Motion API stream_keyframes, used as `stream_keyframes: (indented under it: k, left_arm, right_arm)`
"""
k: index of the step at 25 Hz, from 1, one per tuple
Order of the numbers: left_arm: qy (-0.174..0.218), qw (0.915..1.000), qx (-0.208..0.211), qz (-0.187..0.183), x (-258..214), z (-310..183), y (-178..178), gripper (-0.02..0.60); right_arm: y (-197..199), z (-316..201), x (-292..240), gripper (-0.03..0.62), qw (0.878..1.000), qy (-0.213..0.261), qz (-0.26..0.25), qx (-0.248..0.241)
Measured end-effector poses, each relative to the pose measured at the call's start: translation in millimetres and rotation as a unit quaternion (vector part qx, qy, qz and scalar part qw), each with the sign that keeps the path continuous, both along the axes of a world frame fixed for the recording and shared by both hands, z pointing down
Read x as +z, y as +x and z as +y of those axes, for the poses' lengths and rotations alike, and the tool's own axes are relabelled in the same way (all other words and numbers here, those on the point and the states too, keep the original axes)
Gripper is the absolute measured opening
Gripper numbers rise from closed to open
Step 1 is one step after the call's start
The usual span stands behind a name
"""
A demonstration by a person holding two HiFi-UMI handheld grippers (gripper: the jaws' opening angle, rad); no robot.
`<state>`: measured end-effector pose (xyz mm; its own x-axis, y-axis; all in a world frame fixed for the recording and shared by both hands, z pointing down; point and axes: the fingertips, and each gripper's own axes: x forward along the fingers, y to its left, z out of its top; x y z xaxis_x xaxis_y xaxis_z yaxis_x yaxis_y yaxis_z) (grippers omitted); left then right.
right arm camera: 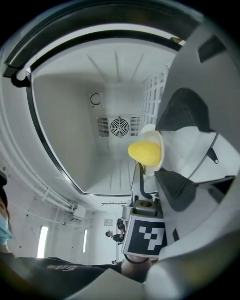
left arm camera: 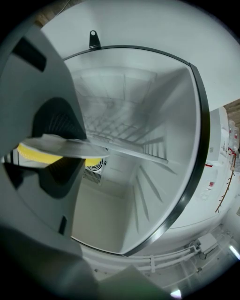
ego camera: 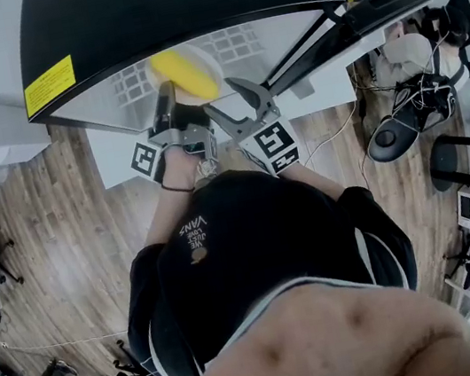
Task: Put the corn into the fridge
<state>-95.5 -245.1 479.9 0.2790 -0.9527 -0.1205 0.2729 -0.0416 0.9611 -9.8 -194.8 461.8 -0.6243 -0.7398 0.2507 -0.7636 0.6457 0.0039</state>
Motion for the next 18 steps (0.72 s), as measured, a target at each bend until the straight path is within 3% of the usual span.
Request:
stream_keyframes:
  k: [18]
  left_arm:
    - [0.026, 0.9996, 0.011, 0.01, -7.6, 2.6, -4.6, 0.148]
  right_arm:
    - [-7.5, -12.1, 0.6, 0.265, 1.0, -0.005, -0.002, -0.001]
